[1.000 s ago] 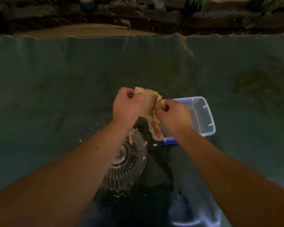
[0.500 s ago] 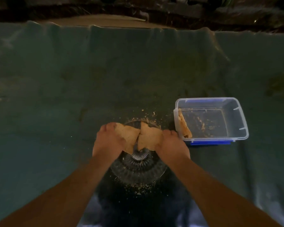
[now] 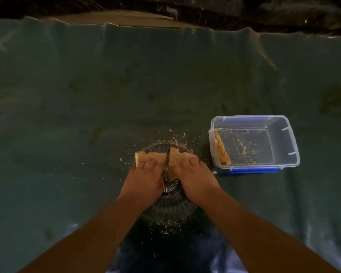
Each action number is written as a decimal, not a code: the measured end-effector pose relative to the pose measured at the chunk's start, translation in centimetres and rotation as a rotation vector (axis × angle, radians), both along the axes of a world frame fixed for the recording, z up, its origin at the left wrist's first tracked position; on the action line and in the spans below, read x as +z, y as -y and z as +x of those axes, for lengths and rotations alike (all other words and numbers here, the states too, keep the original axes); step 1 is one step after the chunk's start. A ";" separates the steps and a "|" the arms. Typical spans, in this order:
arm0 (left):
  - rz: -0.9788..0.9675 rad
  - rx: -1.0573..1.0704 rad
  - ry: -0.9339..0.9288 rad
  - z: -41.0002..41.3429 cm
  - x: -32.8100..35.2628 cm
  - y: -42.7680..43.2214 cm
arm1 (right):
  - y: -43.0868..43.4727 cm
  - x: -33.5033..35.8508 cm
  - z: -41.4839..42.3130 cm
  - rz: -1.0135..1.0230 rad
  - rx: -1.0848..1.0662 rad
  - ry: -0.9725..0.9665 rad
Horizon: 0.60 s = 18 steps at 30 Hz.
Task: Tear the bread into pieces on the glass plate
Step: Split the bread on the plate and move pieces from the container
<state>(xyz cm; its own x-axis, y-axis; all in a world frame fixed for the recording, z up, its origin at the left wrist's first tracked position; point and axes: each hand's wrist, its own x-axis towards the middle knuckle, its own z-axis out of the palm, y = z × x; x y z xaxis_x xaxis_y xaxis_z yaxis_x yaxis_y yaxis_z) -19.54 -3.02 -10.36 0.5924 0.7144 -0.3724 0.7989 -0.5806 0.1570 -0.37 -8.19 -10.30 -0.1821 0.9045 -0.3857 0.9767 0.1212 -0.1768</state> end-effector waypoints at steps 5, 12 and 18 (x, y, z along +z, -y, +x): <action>0.010 0.069 0.032 0.7 -0.5 0.2 | -0.2 1.0 0.6 -0.081 0.027 -0.020; -0.025 0.347 0.284 5.6 2.0 -2.5 | -0.2 5.6 4.5 0.497 -0.395 -0.277; -0.275 0.527 0.345 14.0 5.2 -3.9 | -2.4 6.7 14.4 -0.211 -0.921 -0.606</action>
